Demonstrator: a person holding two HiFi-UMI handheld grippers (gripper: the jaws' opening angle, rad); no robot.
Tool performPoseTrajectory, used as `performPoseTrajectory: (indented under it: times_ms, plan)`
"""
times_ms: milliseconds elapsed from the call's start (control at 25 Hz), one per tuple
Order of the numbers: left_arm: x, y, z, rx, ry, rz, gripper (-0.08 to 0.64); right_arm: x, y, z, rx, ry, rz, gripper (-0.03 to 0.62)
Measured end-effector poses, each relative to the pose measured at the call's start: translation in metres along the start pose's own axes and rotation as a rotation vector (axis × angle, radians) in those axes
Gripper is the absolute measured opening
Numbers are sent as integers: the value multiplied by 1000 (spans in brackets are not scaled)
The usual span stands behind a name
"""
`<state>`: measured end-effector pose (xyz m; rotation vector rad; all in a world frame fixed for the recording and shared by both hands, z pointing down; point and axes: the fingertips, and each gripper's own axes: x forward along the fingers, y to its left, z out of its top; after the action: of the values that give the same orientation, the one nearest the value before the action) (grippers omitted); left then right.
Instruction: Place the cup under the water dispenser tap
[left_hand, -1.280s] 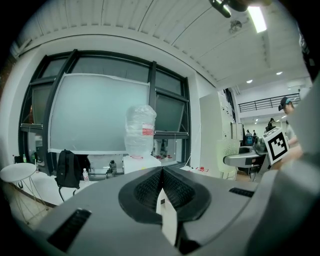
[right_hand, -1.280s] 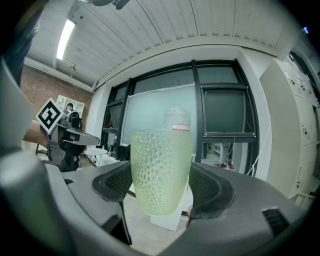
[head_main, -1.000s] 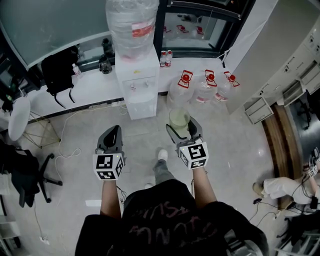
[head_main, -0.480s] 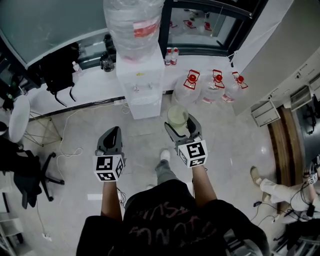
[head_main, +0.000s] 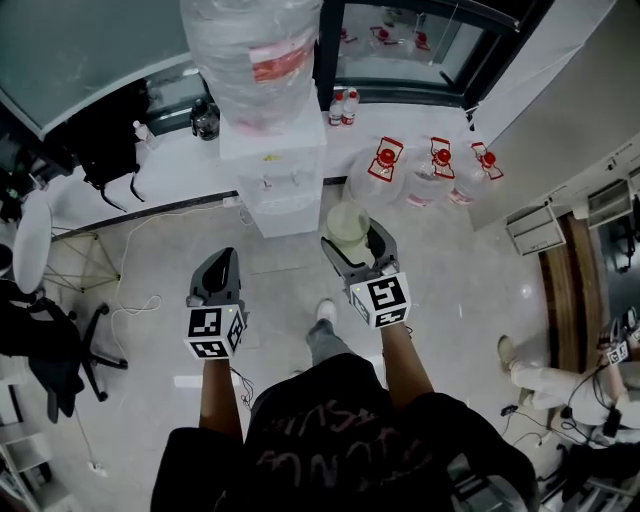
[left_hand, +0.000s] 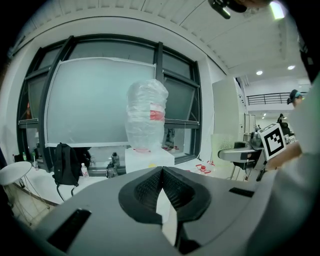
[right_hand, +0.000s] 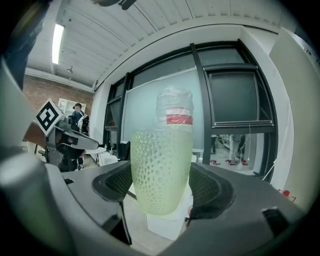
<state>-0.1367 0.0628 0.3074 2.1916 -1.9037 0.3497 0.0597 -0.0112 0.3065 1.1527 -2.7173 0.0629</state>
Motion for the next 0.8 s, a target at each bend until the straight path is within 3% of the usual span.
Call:
performPoseTrajectory:
  times_ms: [800]
  plan:
    - [115, 16, 9, -3, 92, 60, 10, 101, -83, -8, 16, 19, 97, 359]
